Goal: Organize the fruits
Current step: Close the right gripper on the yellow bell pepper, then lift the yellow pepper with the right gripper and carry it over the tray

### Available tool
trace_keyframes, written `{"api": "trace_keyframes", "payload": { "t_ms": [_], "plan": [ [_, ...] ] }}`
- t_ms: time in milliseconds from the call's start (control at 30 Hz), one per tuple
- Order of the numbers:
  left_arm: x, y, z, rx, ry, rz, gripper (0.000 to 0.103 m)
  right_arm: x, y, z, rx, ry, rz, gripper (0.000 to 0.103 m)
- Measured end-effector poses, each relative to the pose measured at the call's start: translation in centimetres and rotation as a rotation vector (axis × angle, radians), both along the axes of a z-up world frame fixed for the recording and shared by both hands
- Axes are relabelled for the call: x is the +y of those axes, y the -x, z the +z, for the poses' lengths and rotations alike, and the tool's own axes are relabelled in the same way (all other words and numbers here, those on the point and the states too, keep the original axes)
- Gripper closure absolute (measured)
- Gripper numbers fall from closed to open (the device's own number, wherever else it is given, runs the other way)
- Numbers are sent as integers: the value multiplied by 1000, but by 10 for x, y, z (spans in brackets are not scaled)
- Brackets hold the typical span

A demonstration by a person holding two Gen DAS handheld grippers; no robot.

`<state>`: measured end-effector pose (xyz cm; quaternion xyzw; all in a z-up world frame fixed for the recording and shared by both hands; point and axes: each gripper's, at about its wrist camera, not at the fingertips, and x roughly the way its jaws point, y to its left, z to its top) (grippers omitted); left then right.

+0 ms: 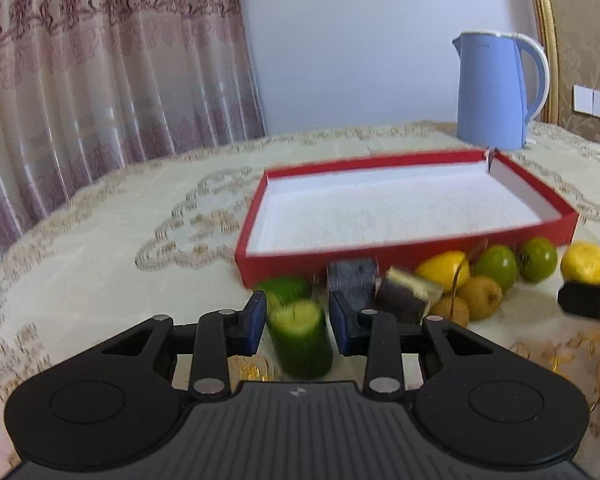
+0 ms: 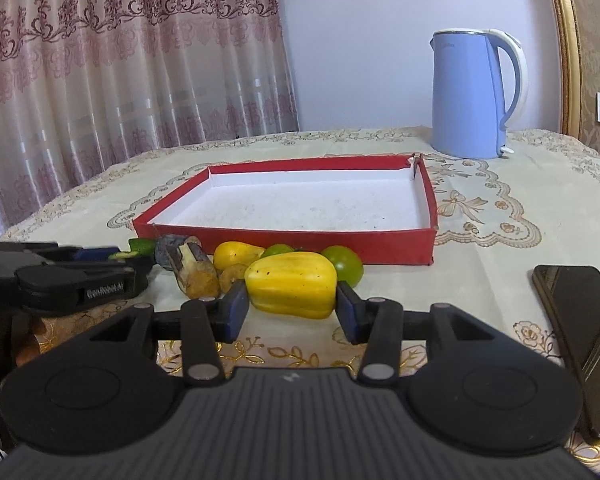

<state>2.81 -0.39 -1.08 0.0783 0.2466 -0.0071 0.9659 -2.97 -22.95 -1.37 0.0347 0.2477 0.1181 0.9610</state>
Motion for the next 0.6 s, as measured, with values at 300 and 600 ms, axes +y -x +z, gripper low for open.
{"api": "trace_keyframes", "payload": {
  "t_ms": [300,600],
  "plan": [
    [-15,-33,23,-47,-37,-2,69,-8,-1,-1,3,-33,1,59],
    [-43,-91,31,-56,-135,0,69,-17,-2,-3,6,-59,-9,59]
  ]
}}
